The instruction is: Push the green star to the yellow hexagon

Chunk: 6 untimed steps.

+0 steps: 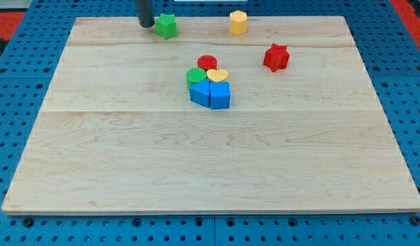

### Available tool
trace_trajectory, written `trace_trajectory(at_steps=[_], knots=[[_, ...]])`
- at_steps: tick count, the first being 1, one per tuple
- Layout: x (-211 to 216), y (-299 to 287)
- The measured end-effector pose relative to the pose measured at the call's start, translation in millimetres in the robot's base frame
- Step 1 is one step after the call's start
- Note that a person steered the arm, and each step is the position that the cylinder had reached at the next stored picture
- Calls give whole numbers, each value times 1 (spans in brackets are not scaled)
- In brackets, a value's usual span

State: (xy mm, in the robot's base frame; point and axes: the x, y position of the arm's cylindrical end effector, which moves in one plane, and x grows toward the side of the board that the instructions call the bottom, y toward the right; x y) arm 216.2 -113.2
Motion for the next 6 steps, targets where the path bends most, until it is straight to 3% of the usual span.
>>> trace_trajectory(at_steps=[1,2,4,6], knots=[[36,31],[36,67],[14,11],[11,40]])
